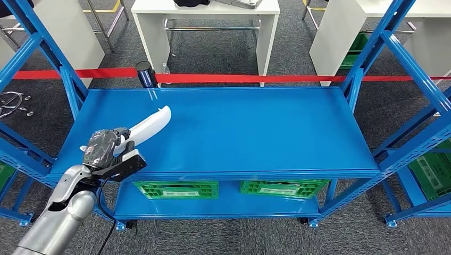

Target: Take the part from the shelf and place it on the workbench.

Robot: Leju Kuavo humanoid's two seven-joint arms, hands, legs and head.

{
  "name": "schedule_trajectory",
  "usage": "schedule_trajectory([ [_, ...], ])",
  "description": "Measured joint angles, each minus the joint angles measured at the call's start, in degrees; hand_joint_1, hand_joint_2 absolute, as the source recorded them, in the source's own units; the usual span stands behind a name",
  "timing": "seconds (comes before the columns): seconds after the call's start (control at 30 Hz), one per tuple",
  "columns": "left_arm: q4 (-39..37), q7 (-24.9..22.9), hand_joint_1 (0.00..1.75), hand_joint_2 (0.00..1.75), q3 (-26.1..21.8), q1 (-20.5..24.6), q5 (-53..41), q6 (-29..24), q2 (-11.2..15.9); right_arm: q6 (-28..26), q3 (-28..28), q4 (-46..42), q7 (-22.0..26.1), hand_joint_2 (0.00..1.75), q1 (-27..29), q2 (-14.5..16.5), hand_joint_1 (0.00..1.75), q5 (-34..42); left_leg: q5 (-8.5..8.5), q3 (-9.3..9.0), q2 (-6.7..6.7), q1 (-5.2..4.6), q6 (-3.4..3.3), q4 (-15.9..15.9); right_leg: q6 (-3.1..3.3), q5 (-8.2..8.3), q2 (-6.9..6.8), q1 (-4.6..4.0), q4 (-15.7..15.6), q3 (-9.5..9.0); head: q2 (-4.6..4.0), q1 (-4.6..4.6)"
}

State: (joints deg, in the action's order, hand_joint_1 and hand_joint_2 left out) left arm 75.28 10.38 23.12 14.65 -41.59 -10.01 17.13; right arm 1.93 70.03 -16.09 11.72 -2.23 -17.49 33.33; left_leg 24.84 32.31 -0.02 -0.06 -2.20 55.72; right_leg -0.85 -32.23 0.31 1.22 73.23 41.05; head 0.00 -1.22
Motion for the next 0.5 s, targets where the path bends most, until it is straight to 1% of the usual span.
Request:
schedule_trajectory([
  [0.03,0.75,1.42,1.66,1.75,-0.17,-0.39,1.92,0.16,-0.25,-0.01,0.00,0.00,0.00,0.00,0.04,-0.02,0.00,0.00,0.02,0.02,-0.01,0.00,0.01,0.07,-0.40,0.15,-0.01,0.04,0.54,0.30,0.00,0.00],
  [0.07,1.79,3.51,1.66,1.75,-0.42,-0.80,5.05,0.68,-0.54,-0.02,0.00,0.00,0.00,0.00,0.07,-0.05,0.00,-0.01,0.08,0.03,-0.03,0.02,0.07,0.18,-0.94,1.16,-0.03,0.11,-1.29,-0.55,0.00,-0.01],
  [0.1,3.23,6.19,1.66,1.75,-0.73,-1.20,9.75,1.93,-0.94,-0.02,0.00,0.00,0.00,0.00,0.05,-0.11,0.00,-0.04,0.19,0.04,-0.08,0.06,0.17,0.36,-1.50,2.72,-0.08,0.20,-5.07,-2.36,0.00,0.00],
  [0.13,5.15,9.24,1.66,1.75,-1.11,-1.59,16.16,4.19,-1.48,0.10,0.00,0.00,-0.01,0.00,-0.06,-0.19,0.00,-0.14,0.37,0.13,-0.12,0.02,0.36,0.65,-1.83,4.23,-0.15,0.27,-9.42,-4.41,0.00,0.03],
  [0.17,7.33,11.86,1.66,1.75,-1.42,-1.88,23.26,7.47,-2.05,0.31,0.01,0.00,-0.05,0.00,-0.26,-0.28,0.00,-0.27,0.60,0.29,-0.18,-0.08,0.61,1.00,-1.76,5.37,-0.20,0.26,-12.81,-6.07,0.00,0.03],
  [0.2,9.82,13.98,1.66,1.75,-1.62,-2.09,30.70,11.41,-2.71,0.63,0.01,0.00,-0.14,0.00,-0.54,-0.35,0.00,-0.42,0.76,0.48,-0.22,-0.20,0.84,1.30,-1.46,6.01,-0.23,0.19,-14.87,-7.06,0.00,0.04],
  [0.23,12.26,15.37,1.66,1.75,-1.68,-2.22,37.16,14.93,-3.38,0.97,0.02,0.00,-0.25,0.00,-0.86,-0.38,0.00,-0.56,0.86,0.66,-0.24,-0.29,1.07,1.48,-0.98,6.17,-0.24,0.05,-15.59,-7.38,0.00,0.05],
  [0.27,14.51,16.06,1.66,1.75,-1.67,-2.27,41.71,17.51,-4.03,1.20,0.02,0.00,-0.34,0.00,-1.19,-0.41,0.00,-0.67,0.90,0.75,-0.23,-0.29,1.26,1.57,-0.52,6.28,-0.19,-0.06,-15.55,-7.41,0.00,0.04],
  [0.33,17.80,16.25,1.66,1.75,-1.70,-2.28,44.70,19.37,-4.90,1.37,0.03,-0.02,-0.43,0.00,-1.72,-0.37,0.00,-0.81,1.41,1.05,-0.17,-0.09,1.78,2.13,0.11,6.40,-0.12,0.11,-15.66,-7.49,0.00,0.01],
  [0.37,18.95,16.32,1.66,1.75,-1.80,-2.29,44.69,19.71,-5.10,1.37,0.03,-0.03,-0.45,0.00,-1.87,-0.35,0.00,-0.86,2.34,1.63,-0.14,0.04,2.13,3.47,0.42,6.46,-0.09,0.26,-15.73,-7.57,0.00,-0.08],
  [0.4,19.80,16.75,1.66,1.75,-1.90,-2.34,45.33,20.51,-5.21,1.38,0.04,-0.04,-0.49,0.00,-1.96,-0.33,0.00,-0.90,3.78,2.78,-0.12,0.21,2.48,5.94,0.63,6.48,-0.08,0.38,-15.78,-7.63,0.00,-0.16],
  [0.43,20.47,17.61,1.66,1.75,-1.99,-2.46,47.11,21.92,-5.44,1.39,0.04,-0.04,-0.56,0.00,-2.03,-0.32,0.00,-0.97,5.53,4.38,-0.11,0.37,2.80,9.38,0.77,6.45,-0.08,0.36,-15.77,-7.64,0.00,-0.24],
  [0.47,21.07,18.84,1.66,1.75,-2.04,-2.61,50.17,24.21,-5.81,1.45,0.04,-0.04,-0.66,0.00,-2.12,-0.29,0.00,-1.07,7.12,6.19,-0.11,0.53,3.02,13.13,0.86,6.44,-0.09,0.33,-15.75,-7.63,0.00,-0.26],
  [0.5,21.78,20.19,1.66,1.75,-1.93,-2.70,54.26,27.52,-6.31,1.56,0.05,-0.04,-0.79,0.00,-2.29,-0.22,0.00,-1.24,8.05,7.67,-0.10,0.65,3.16,16.08,0.87,6.43,-0.09,0.28,-15.73,-7.60,0.00,-0.26],
])
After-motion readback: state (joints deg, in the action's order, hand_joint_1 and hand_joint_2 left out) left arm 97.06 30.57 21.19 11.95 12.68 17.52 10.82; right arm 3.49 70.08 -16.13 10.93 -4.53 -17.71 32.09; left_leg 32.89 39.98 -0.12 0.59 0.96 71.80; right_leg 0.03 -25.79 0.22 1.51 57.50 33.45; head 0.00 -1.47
